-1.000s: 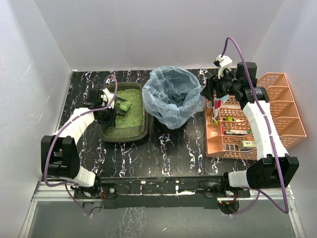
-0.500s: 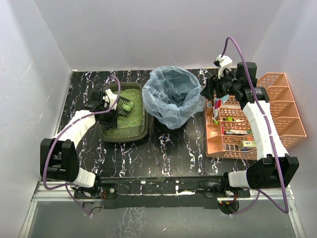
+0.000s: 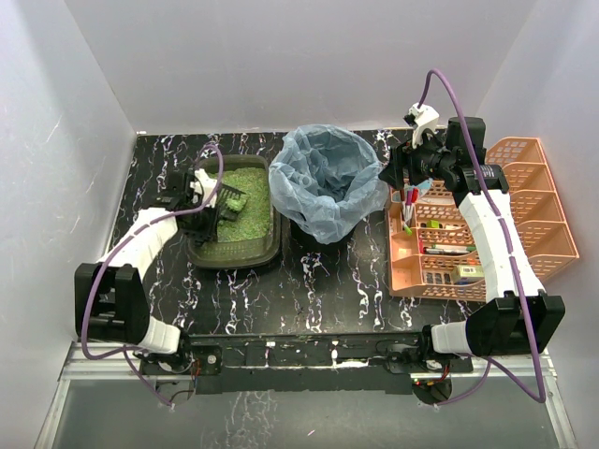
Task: Clean the litter box
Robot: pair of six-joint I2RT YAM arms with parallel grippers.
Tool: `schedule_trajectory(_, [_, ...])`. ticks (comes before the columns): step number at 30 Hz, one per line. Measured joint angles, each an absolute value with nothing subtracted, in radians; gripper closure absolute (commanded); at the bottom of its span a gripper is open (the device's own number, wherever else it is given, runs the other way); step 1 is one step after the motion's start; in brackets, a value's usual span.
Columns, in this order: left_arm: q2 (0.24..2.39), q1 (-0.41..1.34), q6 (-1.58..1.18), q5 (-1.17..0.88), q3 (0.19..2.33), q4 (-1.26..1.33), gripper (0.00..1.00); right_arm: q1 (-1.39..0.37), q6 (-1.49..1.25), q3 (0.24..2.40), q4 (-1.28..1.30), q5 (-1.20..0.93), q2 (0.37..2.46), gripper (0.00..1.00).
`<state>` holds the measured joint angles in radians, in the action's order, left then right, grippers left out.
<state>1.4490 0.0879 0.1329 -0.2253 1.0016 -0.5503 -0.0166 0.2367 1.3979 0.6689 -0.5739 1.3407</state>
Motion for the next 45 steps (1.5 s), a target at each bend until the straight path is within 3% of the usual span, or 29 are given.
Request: schedule_trajectory(45, [1.412,0.130,0.168,-0.201,0.989,-0.592,1.00,-0.015,0.234,1.398,0.669,-0.575,1.341,0.32])
